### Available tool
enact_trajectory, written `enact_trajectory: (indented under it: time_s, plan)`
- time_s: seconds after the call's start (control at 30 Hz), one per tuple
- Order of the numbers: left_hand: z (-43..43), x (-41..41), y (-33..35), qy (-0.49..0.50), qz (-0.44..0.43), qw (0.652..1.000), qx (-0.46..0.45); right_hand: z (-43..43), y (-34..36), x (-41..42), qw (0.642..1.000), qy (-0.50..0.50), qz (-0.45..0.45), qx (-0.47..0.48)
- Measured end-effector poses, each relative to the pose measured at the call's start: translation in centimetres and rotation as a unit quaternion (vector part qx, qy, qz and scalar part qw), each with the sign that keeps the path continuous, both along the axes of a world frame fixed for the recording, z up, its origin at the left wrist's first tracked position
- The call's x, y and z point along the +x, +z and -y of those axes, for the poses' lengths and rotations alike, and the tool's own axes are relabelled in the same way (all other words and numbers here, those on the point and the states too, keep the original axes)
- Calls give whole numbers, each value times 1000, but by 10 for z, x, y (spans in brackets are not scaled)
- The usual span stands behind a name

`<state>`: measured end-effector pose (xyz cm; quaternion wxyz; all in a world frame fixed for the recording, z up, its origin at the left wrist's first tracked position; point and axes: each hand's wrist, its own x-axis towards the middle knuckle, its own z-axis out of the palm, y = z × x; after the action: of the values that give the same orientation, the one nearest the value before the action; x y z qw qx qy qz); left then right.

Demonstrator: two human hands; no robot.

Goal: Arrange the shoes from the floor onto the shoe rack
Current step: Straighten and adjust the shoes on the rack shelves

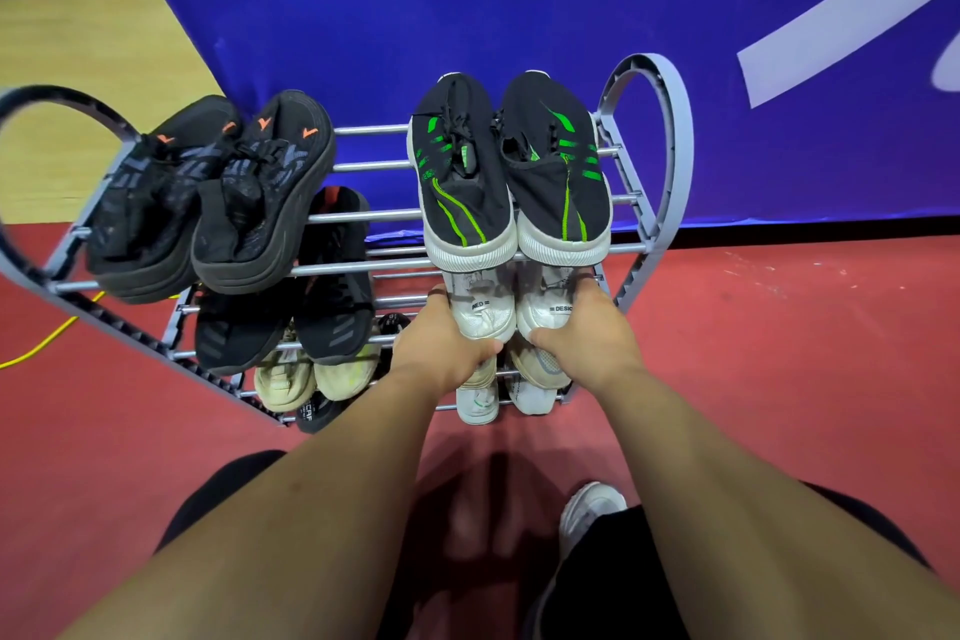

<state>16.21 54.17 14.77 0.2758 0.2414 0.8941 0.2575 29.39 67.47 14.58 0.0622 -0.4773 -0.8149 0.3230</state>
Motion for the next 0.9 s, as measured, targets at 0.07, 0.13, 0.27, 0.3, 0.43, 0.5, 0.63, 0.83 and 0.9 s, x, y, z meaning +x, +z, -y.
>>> enact_trajectory:
  time_s: [0.07, 0.13, 0.27, 0.3, 0.43, 0.5, 0.63, 0.83, 0.9]
  plan:
    - [1, 0, 2, -1, 0, 1000, 0, 0, -1, -1, 1000, -1, 2, -2]
    - [1, 1, 3, -1, 4, 1000, 2, 0, -1, -1, 1000, -3, 3, -2]
    - [0, 2, 4, 2, 15, 1000, 9, 1, 4, -1, 1000, 0, 4, -7]
    - [1, 2, 4, 4, 22, 1000, 13, 2, 6, 0, 1000, 1, 2, -13]
    - [8, 4, 15, -2, 38, 998, 44, 5, 25, 4, 998, -24, -30, -46]
    - [17, 5, 23, -14, 17, 999, 44, 7, 38, 11, 994, -59, -60, -69]
    - [47, 2, 43, -26, -38, 998, 33, 14, 50, 29, 960, -154, -191, -133]
    - [130, -16, 68, 31, -71, 996, 32, 49, 93, 26, 912, -171, -269, -258]
    - [159, -22, 81, 50, -89, 994, 26, 70, 97, 13, 912, -136, -246, -298]
